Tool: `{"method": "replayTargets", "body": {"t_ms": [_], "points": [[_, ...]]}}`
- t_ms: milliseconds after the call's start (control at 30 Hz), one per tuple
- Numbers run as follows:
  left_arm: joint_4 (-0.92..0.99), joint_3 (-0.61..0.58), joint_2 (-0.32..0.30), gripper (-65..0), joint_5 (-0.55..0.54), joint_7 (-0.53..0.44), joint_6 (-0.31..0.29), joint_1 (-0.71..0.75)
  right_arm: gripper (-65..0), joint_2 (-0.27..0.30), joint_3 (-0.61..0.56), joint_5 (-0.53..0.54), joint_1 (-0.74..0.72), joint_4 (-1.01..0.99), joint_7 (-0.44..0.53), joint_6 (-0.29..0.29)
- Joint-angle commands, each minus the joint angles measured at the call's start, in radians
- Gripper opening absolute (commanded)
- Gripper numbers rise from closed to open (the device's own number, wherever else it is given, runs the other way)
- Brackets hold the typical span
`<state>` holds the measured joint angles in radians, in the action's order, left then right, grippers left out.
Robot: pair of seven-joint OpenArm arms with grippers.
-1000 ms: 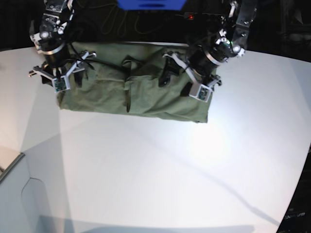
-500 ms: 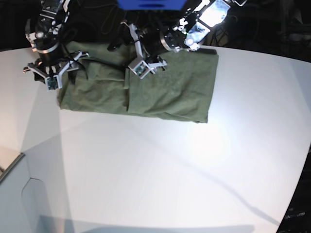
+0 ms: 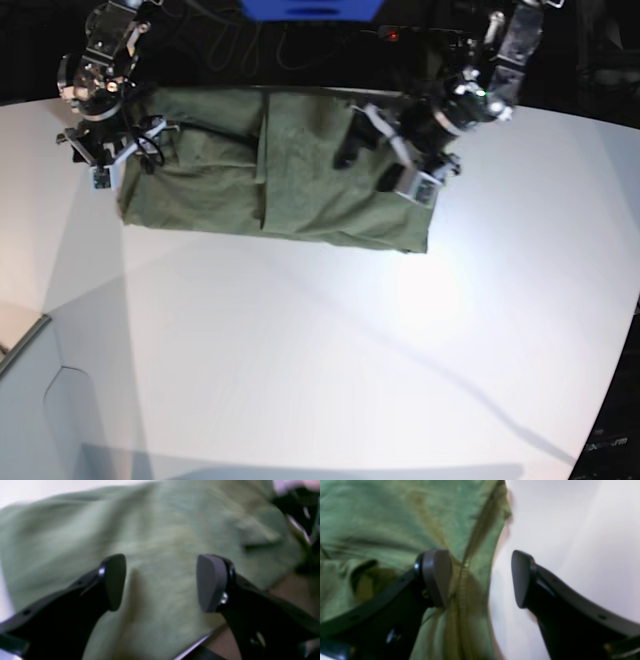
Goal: Layout the t-shirt on the table in an organized manner, then fold the t-shirt properly
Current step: 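Press and smooth the folded t-shirt with both grippers, then release, then grasp the folded bundle with the right gripper and fold it over again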
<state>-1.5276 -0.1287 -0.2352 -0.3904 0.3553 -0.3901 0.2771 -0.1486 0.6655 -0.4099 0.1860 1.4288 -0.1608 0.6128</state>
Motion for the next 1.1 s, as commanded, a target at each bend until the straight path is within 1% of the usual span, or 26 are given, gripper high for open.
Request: {"method": "replayTargets", "body": {"t_ms": [0,100,200,267,333,367,400,467,533,667,733,833,933,1067], "points": [[-0.032,0.056,-0.005,-22.1,-0.040,-0.031,-0.008,0.003,-26.4,0.005,0.006,0.004,-0.006,0.005,0.008,0.008],[-0.034,0.188,-0.022,-22.1,-0.120,-0.031,-0.008,0.029,-26.1,0.005,0.003,0.004,0.000,-0.003,0.008,0.008],[-0.021,0.304,-0.022,-22.1,-0.192,-0.029,-0.008,0.041,-26.4,0.005,0.001,0.004,0.002,-0.027,0.008,0.008],[-0.017,0.390,-0.022,-22.1,-0.207,-0.029,-0.008,0.047,-26.6,0.005,0.001,0.004,-0.001,-0.058,0.008,0.008],[0.014,0.449,-0.017,-22.1,-0.212,-0.029,-0.008,0.046,-27.1,0.005,0.001,0.004,-0.007,-0.093,0.008,0.008],[0.032,0.462,-0.019,-22.1,-0.212,-0.029,-0.008,0.043,-28.5,0.005,0.000,0.004,-0.007,-0.105,0.008,0.009],[0.051,0.473,-0.020,-22.1,-0.213,-0.029,-0.008,0.041,-31.1,0.005,-0.006,0.004,-0.007,-0.116,0.008,0.025],[0.083,0.482,-0.020,-22.1,-0.213,-0.029,-0.008,0.040,-37.4,0.007,-0.026,0.004,-0.007,-0.132,0.008,0.085],[0.111,0.481,-0.020,-22.1,-0.213,-0.029,-0.008,0.040,-45.6,0.007,-0.031,0.003,-0.007,-0.136,0.008,0.085],[0.154,0.475,-0.016,-22.1,-0.213,-0.029,-0.008,0.040,-65.0,0.004,-0.033,0.003,-0.007,-0.136,0.008,0.085],[0.169,0.473,-0.013,-22.1,-0.215,-0.029,-0.008,0.040,-65.0,0.004,-0.033,0.003,-0.007,-0.128,0.008,0.085],[0.189,0.439,0.004,-22.1,-0.213,-0.029,-0.008,0.038,-65.0,0.004,-0.031,0.007,-0.009,-0.085,0.010,0.085],[0.189,0.406,0.010,-22.1,-0.206,-0.029,-0.008,0.038,-65.0,-0.008,-0.031,0.009,-0.006,0.028,0.010,0.085],[0.189,0.357,0.012,-22.1,-0.212,-0.029,-0.008,0.038,-65.0,-0.008,-0.045,0.009,0.005,0.200,0.010,0.085]]}}
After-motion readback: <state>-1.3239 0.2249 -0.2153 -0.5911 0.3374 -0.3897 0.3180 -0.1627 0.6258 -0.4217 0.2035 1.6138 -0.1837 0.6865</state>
